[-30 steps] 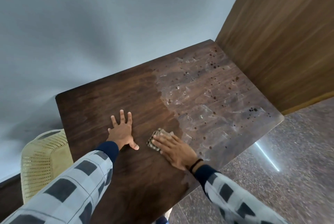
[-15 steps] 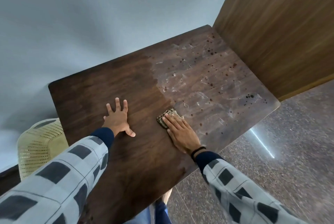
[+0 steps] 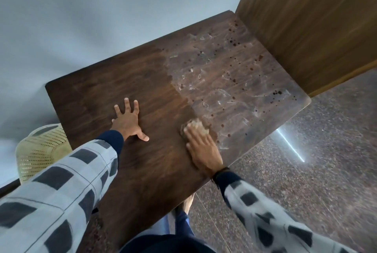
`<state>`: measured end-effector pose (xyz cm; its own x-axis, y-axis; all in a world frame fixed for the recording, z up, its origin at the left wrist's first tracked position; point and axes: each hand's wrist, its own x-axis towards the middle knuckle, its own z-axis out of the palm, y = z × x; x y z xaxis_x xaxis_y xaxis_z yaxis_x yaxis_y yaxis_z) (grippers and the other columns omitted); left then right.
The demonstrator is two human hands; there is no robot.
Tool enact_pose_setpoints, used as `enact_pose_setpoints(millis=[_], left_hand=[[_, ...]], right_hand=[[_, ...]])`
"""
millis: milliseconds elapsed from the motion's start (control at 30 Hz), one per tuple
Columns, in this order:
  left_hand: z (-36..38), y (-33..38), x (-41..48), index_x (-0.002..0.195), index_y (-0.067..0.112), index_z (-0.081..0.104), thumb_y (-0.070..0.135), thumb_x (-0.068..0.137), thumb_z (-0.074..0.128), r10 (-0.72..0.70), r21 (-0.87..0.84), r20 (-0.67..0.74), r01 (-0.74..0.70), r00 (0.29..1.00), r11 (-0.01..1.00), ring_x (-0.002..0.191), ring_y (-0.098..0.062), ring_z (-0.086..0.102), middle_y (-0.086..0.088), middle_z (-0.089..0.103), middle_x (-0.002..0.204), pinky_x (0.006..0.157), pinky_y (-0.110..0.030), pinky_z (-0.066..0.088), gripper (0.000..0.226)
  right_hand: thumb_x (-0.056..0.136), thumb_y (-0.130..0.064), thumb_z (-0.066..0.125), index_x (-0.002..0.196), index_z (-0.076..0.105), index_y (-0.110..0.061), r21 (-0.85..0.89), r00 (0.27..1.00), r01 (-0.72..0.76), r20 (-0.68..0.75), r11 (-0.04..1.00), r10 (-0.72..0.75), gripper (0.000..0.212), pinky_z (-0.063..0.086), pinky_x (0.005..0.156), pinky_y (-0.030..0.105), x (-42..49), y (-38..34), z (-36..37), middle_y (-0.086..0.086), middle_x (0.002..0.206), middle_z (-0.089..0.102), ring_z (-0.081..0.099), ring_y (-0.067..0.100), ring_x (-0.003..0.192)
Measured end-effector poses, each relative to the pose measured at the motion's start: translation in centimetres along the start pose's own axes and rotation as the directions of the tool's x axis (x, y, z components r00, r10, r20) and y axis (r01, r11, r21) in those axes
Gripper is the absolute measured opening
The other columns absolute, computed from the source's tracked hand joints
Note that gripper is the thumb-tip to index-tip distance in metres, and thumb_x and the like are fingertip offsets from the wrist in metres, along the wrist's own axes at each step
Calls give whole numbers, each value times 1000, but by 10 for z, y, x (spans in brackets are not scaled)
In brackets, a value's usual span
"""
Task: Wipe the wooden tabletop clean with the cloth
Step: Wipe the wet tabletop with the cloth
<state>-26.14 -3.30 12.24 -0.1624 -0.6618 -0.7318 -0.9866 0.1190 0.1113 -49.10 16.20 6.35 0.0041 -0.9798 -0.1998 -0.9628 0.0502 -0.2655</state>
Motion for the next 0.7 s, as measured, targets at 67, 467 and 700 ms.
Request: enact_pose_setpoints(millis=[67, 467, 700], left_hand=[[-1, 0, 1, 155, 26, -25, 46, 55, 95, -1, 8, 1, 1, 1000, 1000, 146, -46, -24, -4, -42, 156, 114, -69, 18, 158], [-1, -1, 0, 155, 27, -25, 46, 55, 96, -3, 2, 2, 3, 1000, 1000, 146, -45, -25, -2, -42, 156, 114, -69, 18, 158], [-1, 0, 0, 155, 27, -24, 46, 54, 96, -3, -2, -6, 3, 1000, 1000, 146, -46, -24, -3, -41, 157, 114, -69, 18, 158]], right_hand=[[111, -40, 22, 164, 7, -29, -57, 973, 229, 30, 972, -228, 56, 22, 125, 49, -44, -2, 23, -5, 171, 4, 6, 18, 157], [111, -39, 26, 164, 8, -29, -121, 944, 331, 48, 936, -327, 56, 12, 127, 45, -74, 20, 24, -5, 171, 5, 9, 17, 157], [111, -39, 23, 162, 2, -33, -94, 998, -52, 18, 994, 53, 55, 15, 127, 50, -25, 54, -21, -10, 169, 0, -4, 14, 156]])
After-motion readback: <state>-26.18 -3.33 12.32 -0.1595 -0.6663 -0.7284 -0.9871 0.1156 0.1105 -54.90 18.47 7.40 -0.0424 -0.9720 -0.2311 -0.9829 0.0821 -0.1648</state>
